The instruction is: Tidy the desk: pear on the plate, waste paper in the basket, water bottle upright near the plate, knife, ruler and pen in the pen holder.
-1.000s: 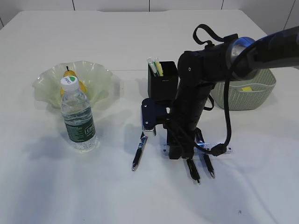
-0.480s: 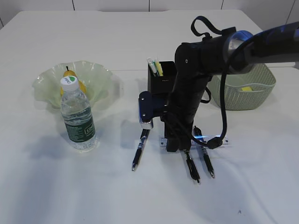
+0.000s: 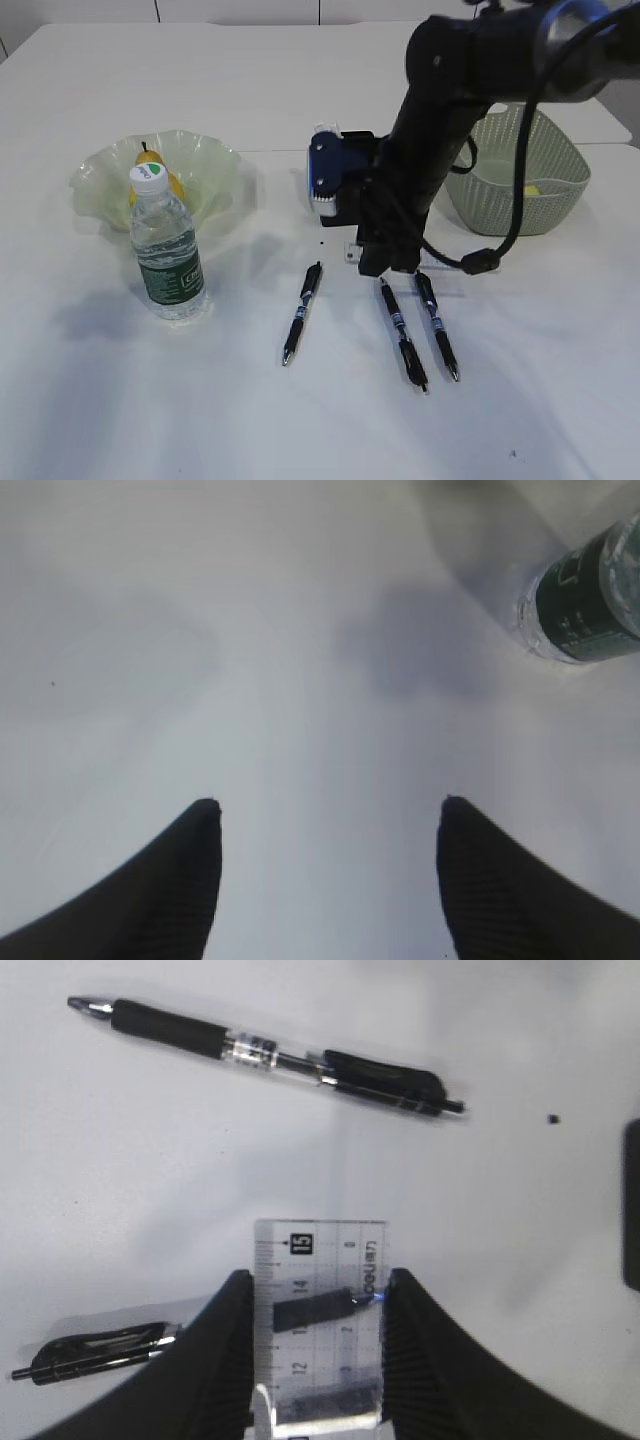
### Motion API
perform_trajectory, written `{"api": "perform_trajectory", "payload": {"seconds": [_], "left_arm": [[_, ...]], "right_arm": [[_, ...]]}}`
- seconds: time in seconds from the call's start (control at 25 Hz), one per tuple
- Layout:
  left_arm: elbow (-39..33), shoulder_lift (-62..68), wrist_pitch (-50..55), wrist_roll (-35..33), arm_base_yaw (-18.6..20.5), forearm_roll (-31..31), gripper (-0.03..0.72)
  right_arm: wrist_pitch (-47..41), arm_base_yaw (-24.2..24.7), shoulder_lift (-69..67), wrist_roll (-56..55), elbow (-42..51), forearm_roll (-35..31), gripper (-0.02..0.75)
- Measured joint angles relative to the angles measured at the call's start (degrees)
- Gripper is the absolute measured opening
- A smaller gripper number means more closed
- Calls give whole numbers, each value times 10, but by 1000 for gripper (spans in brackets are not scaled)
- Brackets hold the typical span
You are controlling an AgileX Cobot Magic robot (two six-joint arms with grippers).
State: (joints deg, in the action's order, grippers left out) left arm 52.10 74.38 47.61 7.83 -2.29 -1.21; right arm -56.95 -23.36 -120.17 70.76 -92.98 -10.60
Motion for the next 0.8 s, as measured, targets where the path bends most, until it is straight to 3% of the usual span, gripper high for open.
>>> {"api": "perform_trajectory", "payload": {"seconds": [0.24,0.44,0.8], "left_arm": [[0,0,1,0,0,0,474],[0,0,8,0,0,0,474],[0,0,10,0,0,0,474]], "right_arm": [[2,65,81,0,0,-78,284],[52,116,125,6,0,-182,284],[162,129,121,145,0,-502,284]]}}
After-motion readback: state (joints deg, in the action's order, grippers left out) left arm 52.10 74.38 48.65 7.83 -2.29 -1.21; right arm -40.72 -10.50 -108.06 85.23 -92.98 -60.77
